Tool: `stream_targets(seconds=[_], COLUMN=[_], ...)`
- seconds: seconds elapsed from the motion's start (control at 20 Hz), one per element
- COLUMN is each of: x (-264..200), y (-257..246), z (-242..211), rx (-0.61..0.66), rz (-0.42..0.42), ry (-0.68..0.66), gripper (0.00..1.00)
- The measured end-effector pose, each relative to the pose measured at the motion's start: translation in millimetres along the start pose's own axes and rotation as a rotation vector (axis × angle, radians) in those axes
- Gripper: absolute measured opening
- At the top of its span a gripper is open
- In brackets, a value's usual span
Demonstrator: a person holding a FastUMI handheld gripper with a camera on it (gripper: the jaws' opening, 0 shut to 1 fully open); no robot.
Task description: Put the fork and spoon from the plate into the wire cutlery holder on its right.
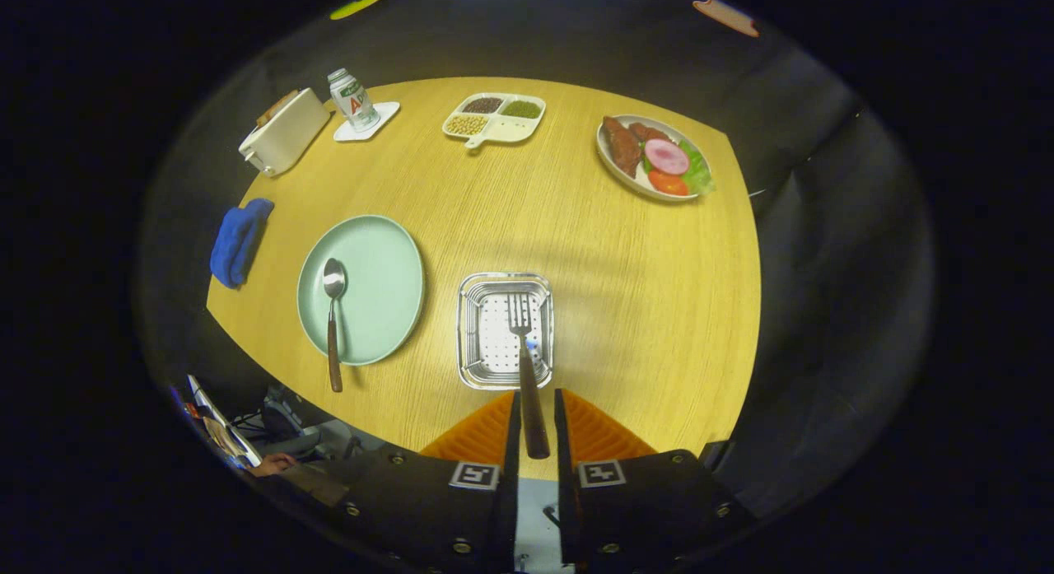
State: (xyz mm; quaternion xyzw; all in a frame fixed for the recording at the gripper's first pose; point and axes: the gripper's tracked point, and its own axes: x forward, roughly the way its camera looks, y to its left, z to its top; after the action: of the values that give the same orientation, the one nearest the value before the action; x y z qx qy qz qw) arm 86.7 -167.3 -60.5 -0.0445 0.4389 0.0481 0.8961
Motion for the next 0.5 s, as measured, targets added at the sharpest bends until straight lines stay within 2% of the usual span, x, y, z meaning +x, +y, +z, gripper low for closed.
stream_targets(seconds=[0.05, 0.2, 0.25, 0.3, 0.5], x=[-7, -31, -36, -42, -53], y=[0, 22, 32, 40, 88], z=[4, 8, 9, 8, 2], rx=[0.005, 0.03, 0.027, 0.019, -0.016], rz=[-0.008, 0.04, 0.061, 0.067, 0.099], ry=[-0.034, -0.113, -0.139, -0.165, -0.25], gripper=[0.29, 0.31, 0.34, 0.46, 0.47])
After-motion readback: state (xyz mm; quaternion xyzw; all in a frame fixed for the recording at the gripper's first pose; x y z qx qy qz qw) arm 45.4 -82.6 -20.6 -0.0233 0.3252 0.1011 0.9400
